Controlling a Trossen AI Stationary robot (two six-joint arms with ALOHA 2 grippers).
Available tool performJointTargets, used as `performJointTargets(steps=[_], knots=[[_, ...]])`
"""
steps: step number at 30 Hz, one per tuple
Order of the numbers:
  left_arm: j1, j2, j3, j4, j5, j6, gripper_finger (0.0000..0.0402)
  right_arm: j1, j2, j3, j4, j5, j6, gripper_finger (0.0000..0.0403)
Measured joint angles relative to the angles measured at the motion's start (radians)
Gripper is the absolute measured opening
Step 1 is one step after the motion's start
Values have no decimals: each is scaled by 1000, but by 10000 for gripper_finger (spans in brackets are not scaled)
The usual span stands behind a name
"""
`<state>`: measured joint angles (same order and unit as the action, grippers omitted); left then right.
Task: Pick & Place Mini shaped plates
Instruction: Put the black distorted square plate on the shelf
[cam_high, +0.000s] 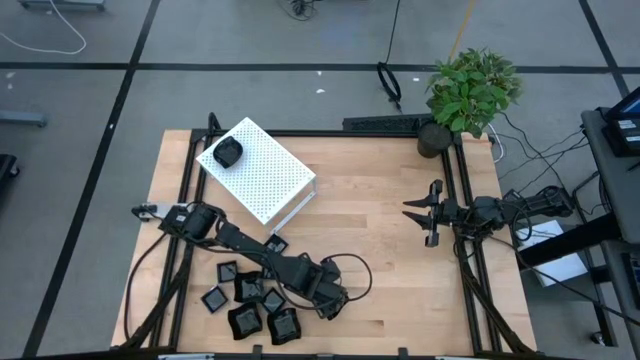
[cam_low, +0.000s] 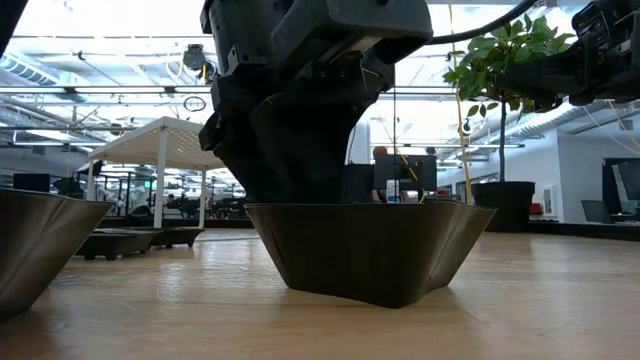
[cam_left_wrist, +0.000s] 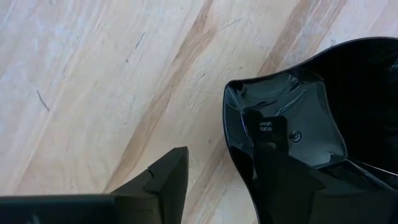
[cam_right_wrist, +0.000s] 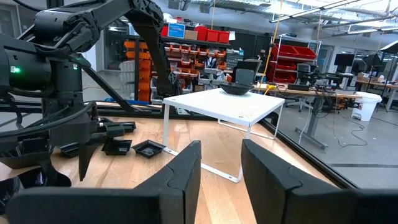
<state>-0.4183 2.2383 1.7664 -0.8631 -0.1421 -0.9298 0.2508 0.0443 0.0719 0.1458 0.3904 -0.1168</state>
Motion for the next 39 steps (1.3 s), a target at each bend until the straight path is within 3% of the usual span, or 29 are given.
performJointTargets(steps=[4,15,25,31,39], knots=[[0,0,0,0,0,0,151,0,0,0,0,0,0,102],[0,-2,1,2,2,10,10,0,0,0,0,0,0,102],[5,-51,21,-9,-8,118,5,0,0,0,0,0,0,102],[8,-226,22,-39,-74,215,5,0,0,0,1,0,0,102],[57,-511,23,-218,-283,238,4,0,0,0,0,0,0,102]])
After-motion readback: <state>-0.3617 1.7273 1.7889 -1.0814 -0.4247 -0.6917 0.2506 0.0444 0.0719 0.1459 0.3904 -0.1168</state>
